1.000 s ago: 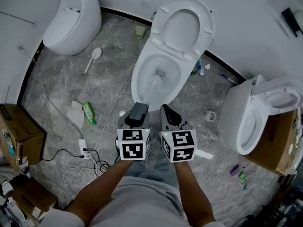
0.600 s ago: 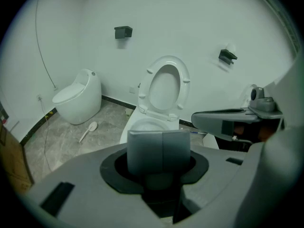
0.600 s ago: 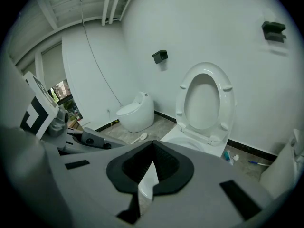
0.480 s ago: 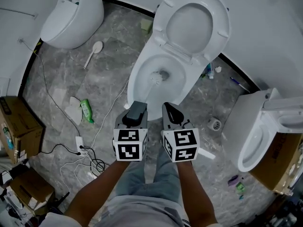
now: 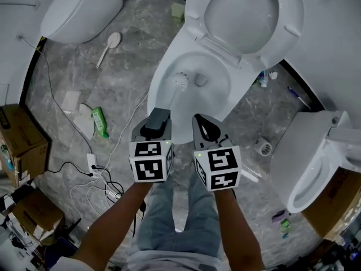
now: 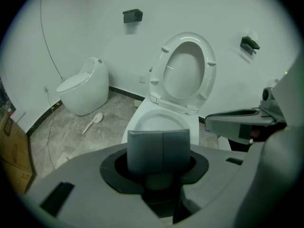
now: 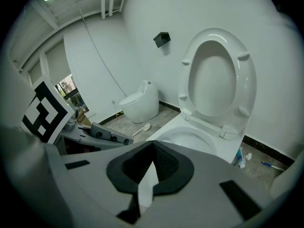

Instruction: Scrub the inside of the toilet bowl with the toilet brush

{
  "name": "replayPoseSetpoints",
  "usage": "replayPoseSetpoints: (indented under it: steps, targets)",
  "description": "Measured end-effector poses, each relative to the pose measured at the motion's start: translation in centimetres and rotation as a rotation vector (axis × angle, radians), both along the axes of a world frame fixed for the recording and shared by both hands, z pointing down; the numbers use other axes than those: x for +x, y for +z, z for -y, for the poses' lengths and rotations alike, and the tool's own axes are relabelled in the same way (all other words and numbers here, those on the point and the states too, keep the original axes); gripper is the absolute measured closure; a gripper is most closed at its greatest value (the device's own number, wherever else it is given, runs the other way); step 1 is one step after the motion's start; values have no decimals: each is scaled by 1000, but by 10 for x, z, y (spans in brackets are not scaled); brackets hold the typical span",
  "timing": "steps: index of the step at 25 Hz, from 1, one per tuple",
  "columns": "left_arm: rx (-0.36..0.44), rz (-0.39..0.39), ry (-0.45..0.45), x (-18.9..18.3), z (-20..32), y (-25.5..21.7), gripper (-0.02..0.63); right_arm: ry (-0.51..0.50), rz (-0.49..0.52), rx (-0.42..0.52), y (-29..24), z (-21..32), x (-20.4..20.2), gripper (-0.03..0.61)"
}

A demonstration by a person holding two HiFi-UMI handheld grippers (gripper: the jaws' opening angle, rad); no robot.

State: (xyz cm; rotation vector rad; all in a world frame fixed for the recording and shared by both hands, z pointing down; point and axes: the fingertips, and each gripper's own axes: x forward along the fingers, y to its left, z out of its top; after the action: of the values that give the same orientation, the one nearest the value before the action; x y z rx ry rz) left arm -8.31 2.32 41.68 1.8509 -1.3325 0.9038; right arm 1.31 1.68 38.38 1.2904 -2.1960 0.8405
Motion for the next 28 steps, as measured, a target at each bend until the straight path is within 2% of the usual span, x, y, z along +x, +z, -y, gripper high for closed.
replayPoseSetpoints:
  steps: [10,17,28]
  targets:
    - [-28,51,-10,-17,2,32,457,-38,18,-57,39,-6,-19,580]
    - [-65,94,3,-27,-9,26,457,-54,17,-68,33,-13,-30,580]
    - [-141,105,30,-33,-42,25,457,3,5,-91,22,-32,-20,580]
